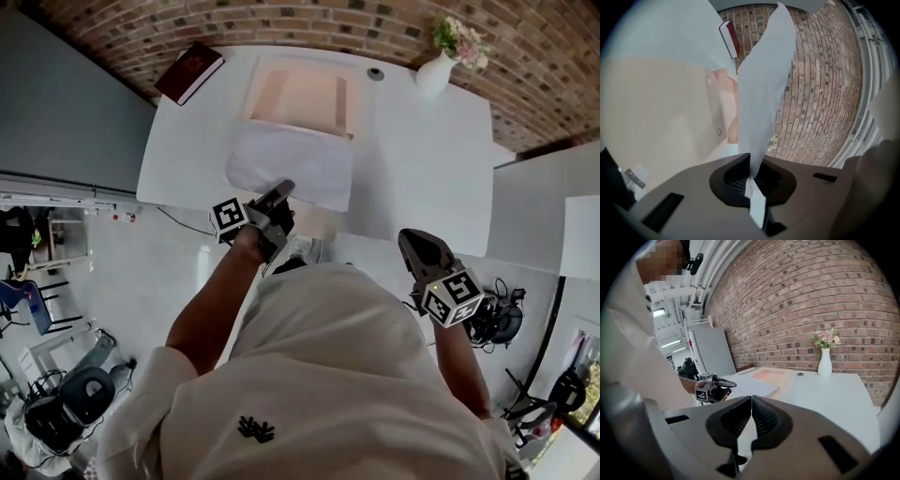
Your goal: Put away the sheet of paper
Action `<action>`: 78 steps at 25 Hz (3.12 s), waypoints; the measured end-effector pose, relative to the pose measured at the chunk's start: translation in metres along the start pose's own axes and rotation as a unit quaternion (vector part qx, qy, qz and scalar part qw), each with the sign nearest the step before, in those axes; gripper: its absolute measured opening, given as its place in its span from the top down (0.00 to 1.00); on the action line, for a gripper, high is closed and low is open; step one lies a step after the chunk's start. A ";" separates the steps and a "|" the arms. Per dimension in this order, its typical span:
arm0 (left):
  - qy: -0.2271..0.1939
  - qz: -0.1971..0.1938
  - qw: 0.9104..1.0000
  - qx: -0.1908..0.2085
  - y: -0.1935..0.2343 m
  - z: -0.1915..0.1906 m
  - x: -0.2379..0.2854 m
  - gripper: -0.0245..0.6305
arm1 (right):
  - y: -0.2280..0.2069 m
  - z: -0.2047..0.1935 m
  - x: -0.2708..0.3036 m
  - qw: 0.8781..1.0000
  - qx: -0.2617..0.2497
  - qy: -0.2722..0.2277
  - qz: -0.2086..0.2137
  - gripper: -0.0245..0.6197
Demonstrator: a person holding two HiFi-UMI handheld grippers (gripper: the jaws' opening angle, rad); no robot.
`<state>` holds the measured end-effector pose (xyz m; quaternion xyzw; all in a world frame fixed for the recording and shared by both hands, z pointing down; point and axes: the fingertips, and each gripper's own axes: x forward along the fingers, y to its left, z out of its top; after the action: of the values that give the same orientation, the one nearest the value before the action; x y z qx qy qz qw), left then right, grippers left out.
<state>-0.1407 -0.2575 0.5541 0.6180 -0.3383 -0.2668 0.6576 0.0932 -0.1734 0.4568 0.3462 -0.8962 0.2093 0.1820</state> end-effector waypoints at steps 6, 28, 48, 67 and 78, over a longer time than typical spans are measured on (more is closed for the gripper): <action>0.005 0.011 1.000 -0.021 0.025 0.012 0.009 0.93 | 0.000 0.000 0.005 1.000 0.008 0.008 -0.028 0.92; 0.009 0.038 0.999 -0.030 0.067 0.068 0.053 0.93 | -0.010 -0.001 0.024 0.995 0.036 0.038 -0.079 0.92; 0.000 0.042 0.998 -0.044 0.073 0.122 0.126 0.93 | -0.005 0.006 0.032 0.988 0.062 0.046 -0.130 0.92; 0.004 0.066 0.998 -0.025 0.089 0.159 0.171 0.93 | 0.018 0.003 0.039 0.984 0.078 0.050 -0.151 0.92; -0.005 0.090 0.996 -0.020 0.088 0.169 0.193 0.93 | 0.026 -0.011 0.032 0.981 0.099 0.049 -0.157 0.92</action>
<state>-0.1563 -0.5042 0.6650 0.5709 -0.3900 -0.2163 0.6893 0.0552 -0.1681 0.4751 0.4880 -0.7955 0.2828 0.2215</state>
